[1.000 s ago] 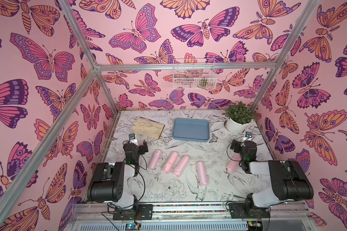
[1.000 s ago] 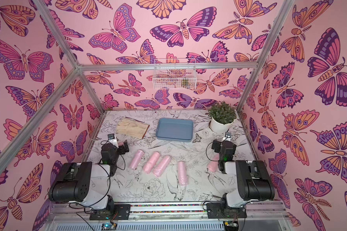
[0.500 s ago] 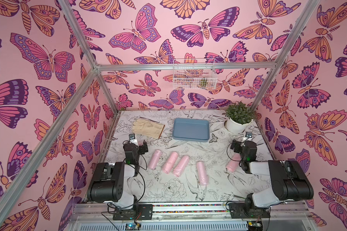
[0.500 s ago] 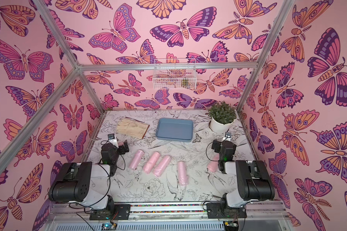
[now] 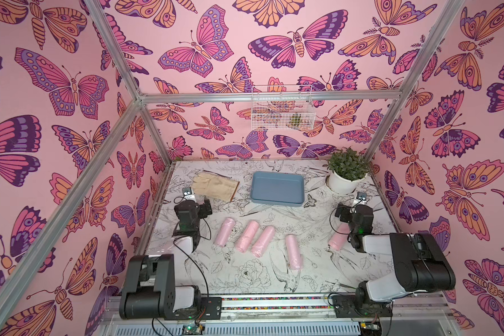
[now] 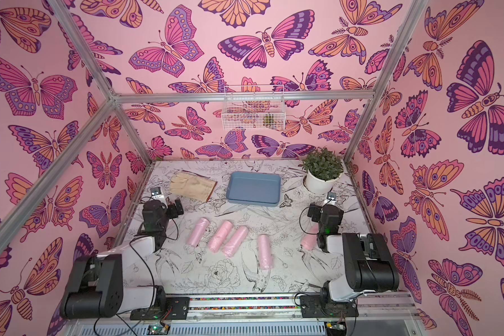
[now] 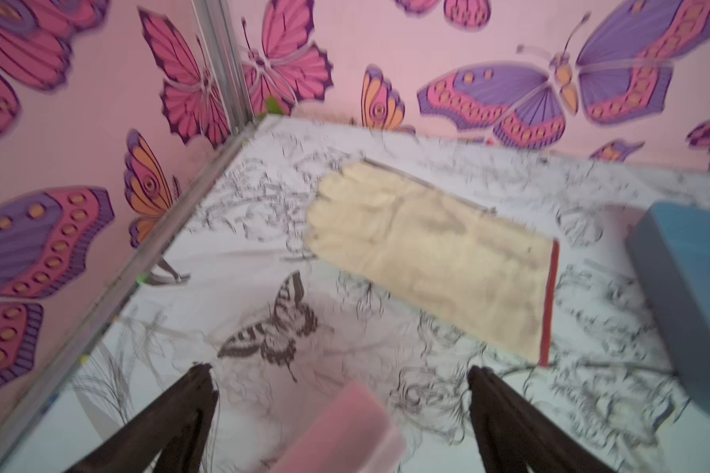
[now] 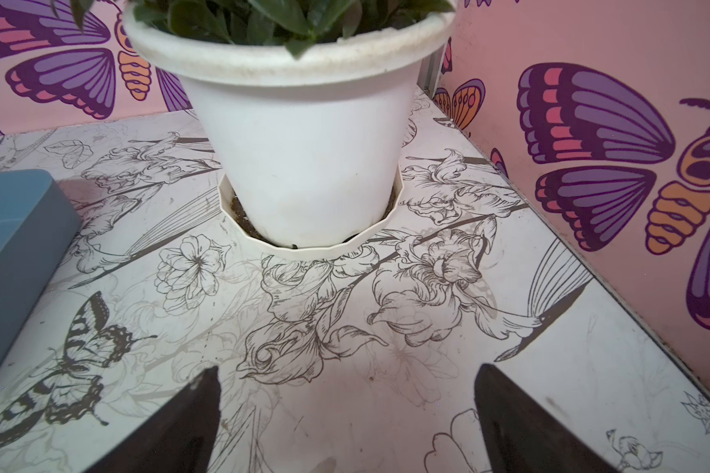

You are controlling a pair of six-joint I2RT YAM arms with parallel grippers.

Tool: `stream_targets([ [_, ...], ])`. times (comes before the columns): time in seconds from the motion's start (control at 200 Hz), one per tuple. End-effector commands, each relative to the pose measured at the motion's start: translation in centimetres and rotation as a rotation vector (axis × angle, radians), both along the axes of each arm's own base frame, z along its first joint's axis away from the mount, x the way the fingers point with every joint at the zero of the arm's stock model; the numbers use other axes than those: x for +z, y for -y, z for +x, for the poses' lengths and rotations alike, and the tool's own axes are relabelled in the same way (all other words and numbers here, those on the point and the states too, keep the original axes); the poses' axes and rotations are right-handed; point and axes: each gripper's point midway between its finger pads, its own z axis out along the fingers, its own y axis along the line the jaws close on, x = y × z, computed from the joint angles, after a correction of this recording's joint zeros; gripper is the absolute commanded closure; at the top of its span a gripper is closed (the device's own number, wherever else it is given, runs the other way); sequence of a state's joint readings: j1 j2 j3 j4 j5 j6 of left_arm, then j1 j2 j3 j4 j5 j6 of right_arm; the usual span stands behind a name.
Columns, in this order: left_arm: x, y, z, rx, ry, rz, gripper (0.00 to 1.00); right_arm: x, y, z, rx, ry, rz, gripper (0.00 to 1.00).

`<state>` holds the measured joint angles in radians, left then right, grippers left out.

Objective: Put the roll of trash bags into the storage box
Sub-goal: Move the storage box to the center of the board.

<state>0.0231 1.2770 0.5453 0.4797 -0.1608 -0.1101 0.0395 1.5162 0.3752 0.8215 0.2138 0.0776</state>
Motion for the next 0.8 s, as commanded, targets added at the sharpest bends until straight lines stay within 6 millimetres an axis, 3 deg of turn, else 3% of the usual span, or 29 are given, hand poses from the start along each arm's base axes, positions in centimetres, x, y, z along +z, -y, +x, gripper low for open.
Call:
stream_targets([
  [0.0,0.6,1.5,-1.3,-0.04,-0.101,-0.116,0.02,3.8,0.5,1.4,-0.025,0.046,-0.003,0.01],
  [0.105,1.3,4.6,-1.9,-0.157,-0.164,-0.241,0.07,6.9,-0.4,2.0,-0.014,-0.173,0.081,0.01],
  [0.2,1.0,6.8,-2.5,-0.213,-0.191,-0.289,0.07,8.8,-5.1,3.1,0.151,-0.225,0.177,0.01],
  [0.34,0.1,10.2,-3.1,-0.297,-0.234,-0.349,0.07,8.8,-12.5,4.9,0.318,-0.347,0.158,0.0],
  [0.35,0.0,10.4,-3.2,-0.301,-0.238,-0.35,0.07,7.9,-13.0,5.2,0.323,-0.375,0.153,0.0],
  [0.436,-1.2,12.1,-3.7,-0.328,-0.283,-0.357,0.07,6.7,-15.5,7.4,0.338,-0.459,0.179,0.02],
  [0.561,-3.1,14.4,-4.8,-0.382,-0.38,-0.389,0.07,4.1,-17.1,10.4,0.317,-0.583,0.242,0.13],
  [0.796,-4.3,16.5,-6.2,-0.417,-0.424,-0.388,0.06,-1.3,-18.5,12.4,0.299,-0.752,0.221,0.22],
])
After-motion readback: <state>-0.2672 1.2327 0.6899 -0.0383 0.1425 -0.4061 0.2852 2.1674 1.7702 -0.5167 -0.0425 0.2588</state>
